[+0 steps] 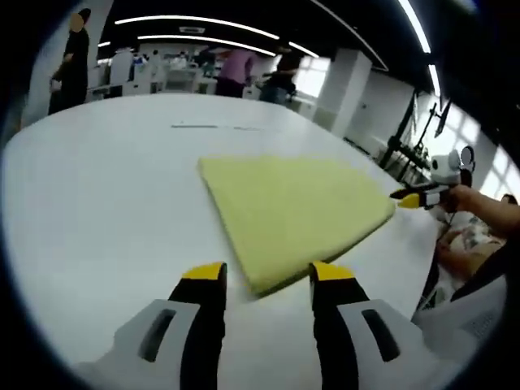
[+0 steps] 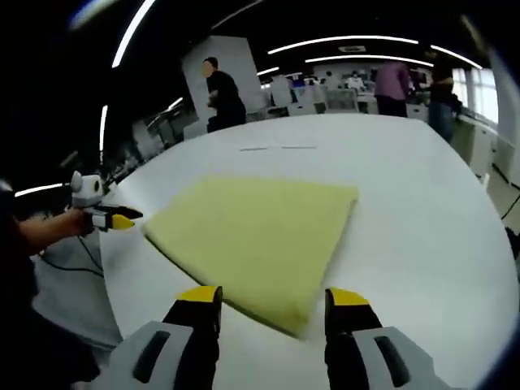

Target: Fold the garment on the visible template until the final outline fits inside the template.

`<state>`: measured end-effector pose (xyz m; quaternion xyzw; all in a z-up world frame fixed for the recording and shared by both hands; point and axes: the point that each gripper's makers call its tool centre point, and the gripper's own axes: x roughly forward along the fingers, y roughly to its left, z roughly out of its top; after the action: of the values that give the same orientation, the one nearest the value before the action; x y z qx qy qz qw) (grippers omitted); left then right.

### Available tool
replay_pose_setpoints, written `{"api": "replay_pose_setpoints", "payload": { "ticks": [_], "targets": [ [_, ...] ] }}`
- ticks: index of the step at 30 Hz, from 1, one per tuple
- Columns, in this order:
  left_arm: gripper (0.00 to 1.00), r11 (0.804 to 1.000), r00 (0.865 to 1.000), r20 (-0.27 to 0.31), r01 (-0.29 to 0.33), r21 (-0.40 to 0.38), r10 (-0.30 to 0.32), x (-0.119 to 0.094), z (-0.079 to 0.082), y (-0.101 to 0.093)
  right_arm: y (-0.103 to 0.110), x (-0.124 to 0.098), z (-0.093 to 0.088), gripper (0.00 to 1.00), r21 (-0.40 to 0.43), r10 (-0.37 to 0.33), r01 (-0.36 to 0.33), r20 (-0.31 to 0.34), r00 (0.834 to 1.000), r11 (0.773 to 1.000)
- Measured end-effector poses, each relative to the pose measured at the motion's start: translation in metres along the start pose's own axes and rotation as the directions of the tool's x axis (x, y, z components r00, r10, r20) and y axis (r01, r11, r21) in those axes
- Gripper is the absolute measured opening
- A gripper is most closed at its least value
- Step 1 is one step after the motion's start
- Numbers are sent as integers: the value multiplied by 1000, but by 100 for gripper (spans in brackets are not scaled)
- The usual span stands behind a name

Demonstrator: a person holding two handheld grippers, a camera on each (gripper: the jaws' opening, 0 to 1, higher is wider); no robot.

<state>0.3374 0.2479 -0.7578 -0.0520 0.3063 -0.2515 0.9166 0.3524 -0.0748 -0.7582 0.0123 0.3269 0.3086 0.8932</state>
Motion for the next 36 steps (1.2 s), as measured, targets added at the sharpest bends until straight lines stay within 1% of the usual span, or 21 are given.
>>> {"api": "replay_pose_setpoints", "payload": {
  "ticks": [4,6,8,10,11,14,19,22,24,28,30,32,36],
  "targets": [
    [54,1000,1000,27,5,24,-5,-4,12,-6,11,-2,13,64,-29,26,-25,40,999,999],
    [61,999,999,37,3,39,-4,-5,16,-7,15,-2,15,71,-46,30,-28,48,998,999],
    [72,997,999,45,-6,72,3,-5,21,-8,18,-3,18,77,-80,30,-25,56,998,996],
    [75,996,999,45,-3,94,-1,-6,23,-11,21,-3,19,82,-91,36,-30,58,998,995],
    [75,995,999,48,-2,97,-3,-6,24,-12,24,-4,19,86,-94,41,-36,60,997,995],
    [81,994,998,68,3,110,-11,-8,28,-16,28,-6,22,98,-91,45,-38,83,996,995],
    [90,991,995,96,10,135,-23,-13,34,-23,35,-12,26,99,-85,55,-46,109,992,995],
    [96,989,992,125,14,150,-33,-17,38,-26,35,-15,26,99,-106,37,-25,115,993,994],
    [99,987,991,133,9,158,-31,-19,40,-27,34,-17,28,99,-107,20,-7,128,992,994],
    [99,985,989,150,-10,174,-17,-23,43,-24,35,-19,33,99,-90,11,3,159,987,996],
    [99,986,986,164,-14,166,-14,-26,46,-24,36,-19,34,99,-107,1,16,157,988,994],
    [99,988,985,173,-20,155,-7,-27,47,-22,36,-20,35,99,-141,-11,31,147,989,990],
    [99,987,985,174,-47,154,20,-31,46,-15,38,-22,37,99,-154,-11,34,148,989,987]
  ]
}}
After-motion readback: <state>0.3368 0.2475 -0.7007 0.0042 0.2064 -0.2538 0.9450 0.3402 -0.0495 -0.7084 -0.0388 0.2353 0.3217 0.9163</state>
